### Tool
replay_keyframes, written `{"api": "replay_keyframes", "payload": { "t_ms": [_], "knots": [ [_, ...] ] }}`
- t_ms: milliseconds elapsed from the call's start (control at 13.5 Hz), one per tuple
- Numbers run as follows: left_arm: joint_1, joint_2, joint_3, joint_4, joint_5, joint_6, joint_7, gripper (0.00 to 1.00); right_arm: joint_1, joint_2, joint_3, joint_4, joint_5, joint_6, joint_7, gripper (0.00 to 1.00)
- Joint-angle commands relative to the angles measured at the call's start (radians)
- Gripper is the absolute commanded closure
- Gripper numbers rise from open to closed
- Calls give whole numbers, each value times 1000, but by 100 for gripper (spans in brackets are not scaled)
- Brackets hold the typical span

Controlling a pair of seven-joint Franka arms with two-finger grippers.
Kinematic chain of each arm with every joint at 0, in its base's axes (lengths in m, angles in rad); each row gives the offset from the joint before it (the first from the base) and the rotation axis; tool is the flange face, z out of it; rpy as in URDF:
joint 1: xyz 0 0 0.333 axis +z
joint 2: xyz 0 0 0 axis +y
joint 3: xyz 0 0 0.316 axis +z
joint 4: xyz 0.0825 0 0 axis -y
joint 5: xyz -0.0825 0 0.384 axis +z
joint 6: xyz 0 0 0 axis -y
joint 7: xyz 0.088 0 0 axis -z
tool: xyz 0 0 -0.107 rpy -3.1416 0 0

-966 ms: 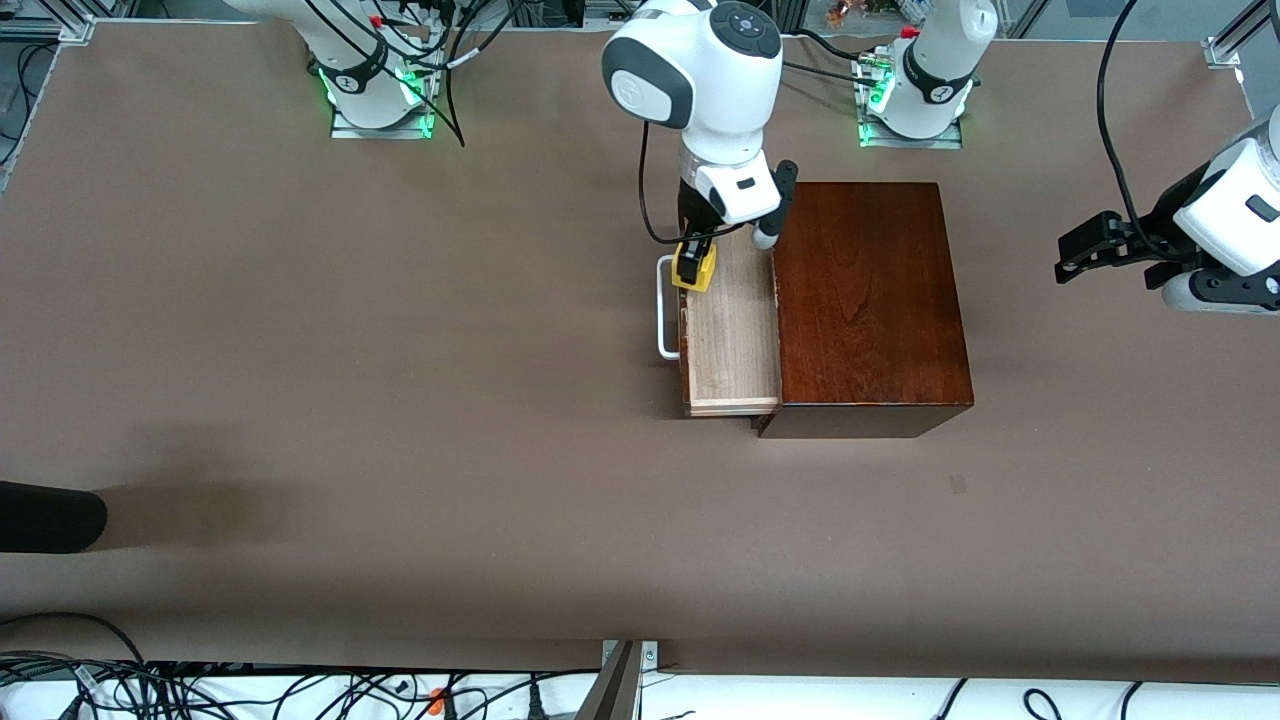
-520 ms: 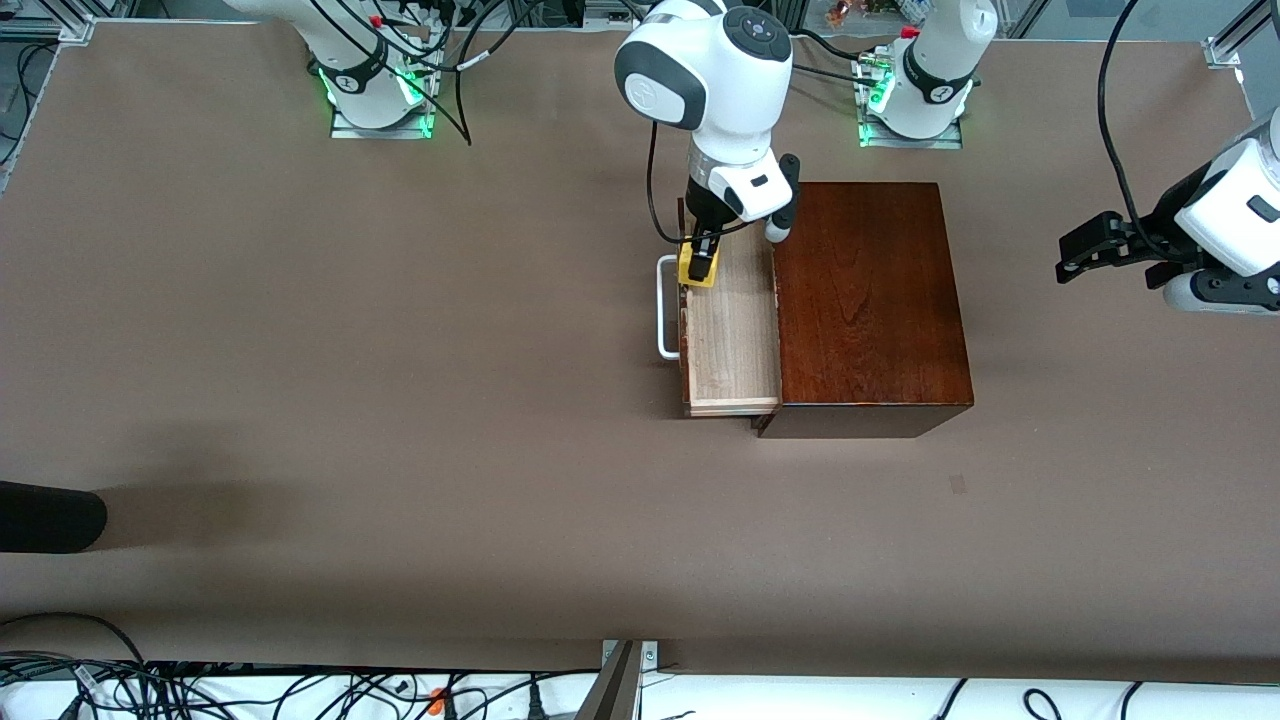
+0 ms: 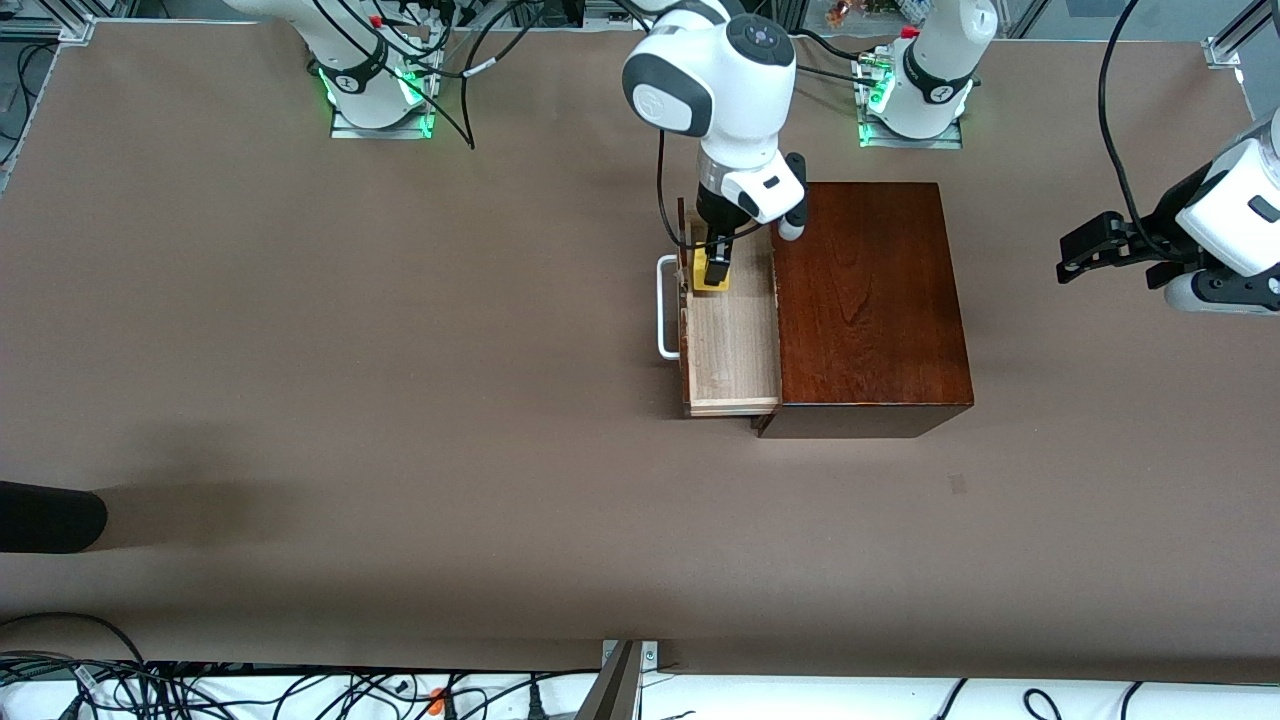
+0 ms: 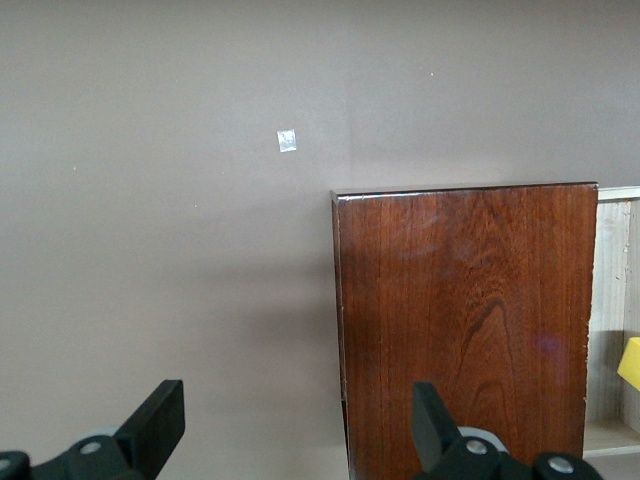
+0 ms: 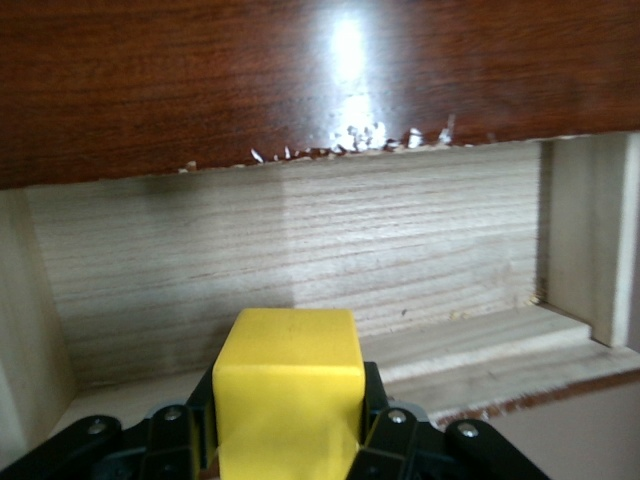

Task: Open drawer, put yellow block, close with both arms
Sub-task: 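Lower the cube into the drawer and open the right gripper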

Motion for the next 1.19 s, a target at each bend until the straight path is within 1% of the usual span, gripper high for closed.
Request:
{"api": "replay_keyframes", "payload": {
  "t_ms": [0,223,818,966,1041,1115],
  "knots": [
    [-2,-23,7,-19,-10,-8,12,0,6,35,-2,44,-2,-6,-24,80],
    [-2,-23,5,-18,-10,-8,12,0,1,56,-2,45,31,13,-27,80],
    [-4,-23,4,-16,-10,-3,12,0,-7,93,-3,42,31,34,-53,80],
    [-2,-23,4,-15,-10,-2,12,0,-7,104,-6,42,30,56,-73,79],
    [-4,-21,4,-15,-10,0,12,0,-13,107,-8,42,30,63,-92,77],
    [-4,-21,4,-15,-10,1,12,0,-20,112,-8,42,30,76,-102,23]
  ]
}}
